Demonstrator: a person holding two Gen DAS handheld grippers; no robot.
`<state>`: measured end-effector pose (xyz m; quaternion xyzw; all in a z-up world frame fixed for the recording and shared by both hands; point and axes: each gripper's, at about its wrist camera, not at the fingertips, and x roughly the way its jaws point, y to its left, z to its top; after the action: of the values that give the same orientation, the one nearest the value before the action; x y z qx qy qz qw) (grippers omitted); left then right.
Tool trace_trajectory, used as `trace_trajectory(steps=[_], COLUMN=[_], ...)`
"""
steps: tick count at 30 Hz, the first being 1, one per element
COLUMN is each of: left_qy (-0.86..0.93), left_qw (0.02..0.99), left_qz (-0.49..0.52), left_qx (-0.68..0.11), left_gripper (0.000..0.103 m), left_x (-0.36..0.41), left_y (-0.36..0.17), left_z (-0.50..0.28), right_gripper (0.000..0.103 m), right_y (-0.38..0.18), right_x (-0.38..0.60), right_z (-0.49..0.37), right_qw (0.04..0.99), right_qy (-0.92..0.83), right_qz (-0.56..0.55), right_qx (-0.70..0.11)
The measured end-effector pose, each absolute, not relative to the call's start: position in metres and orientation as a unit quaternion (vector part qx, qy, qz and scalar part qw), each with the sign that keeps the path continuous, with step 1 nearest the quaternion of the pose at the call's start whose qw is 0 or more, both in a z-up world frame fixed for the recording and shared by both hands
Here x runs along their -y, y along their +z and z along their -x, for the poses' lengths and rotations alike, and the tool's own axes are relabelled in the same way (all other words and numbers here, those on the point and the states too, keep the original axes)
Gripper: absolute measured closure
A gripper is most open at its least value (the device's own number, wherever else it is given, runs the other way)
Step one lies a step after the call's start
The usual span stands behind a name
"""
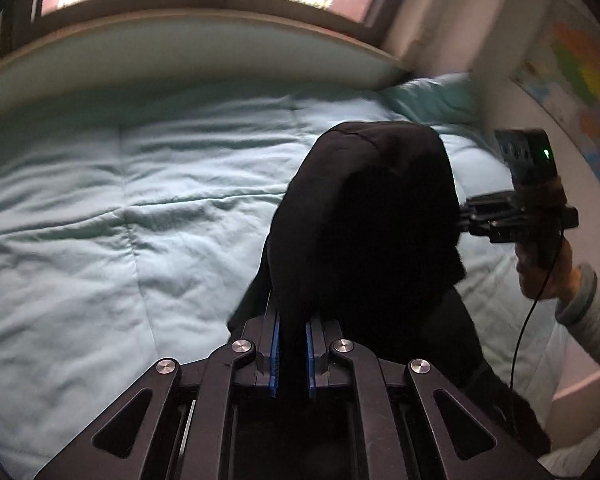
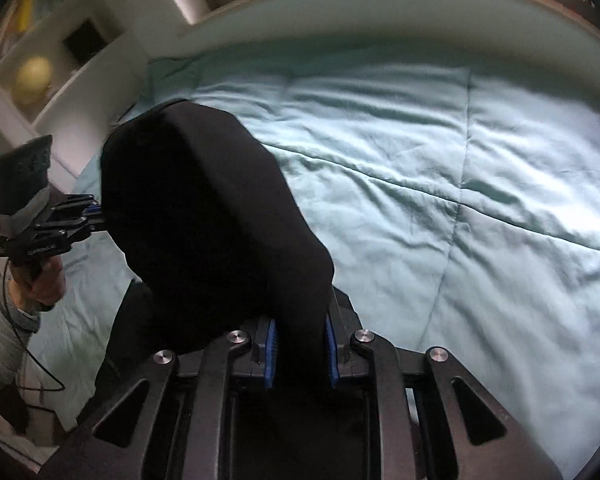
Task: Fold large clothes
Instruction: 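Carry the held hood over the jacket body with both grippers toward the hem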
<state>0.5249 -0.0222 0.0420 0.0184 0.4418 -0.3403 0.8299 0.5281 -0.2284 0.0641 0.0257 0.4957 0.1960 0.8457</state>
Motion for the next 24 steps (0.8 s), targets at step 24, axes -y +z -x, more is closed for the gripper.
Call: trace_trajectory(steps=[24], left_qy=[-0.294], left_qw=[0.816], left_qz=[0.091], left_qx=[-0.489], left_gripper=[0.086], left_x=[-0.059], left_y=[0.048], left_z=[-0.319], right_gripper=[0.055], right_y=[0.069], right_x=[0.219], right_z=[-0.285], right_qw=[0.815], right_qy=[0.123], right_qz=[0.004], right_qx=[-0.566])
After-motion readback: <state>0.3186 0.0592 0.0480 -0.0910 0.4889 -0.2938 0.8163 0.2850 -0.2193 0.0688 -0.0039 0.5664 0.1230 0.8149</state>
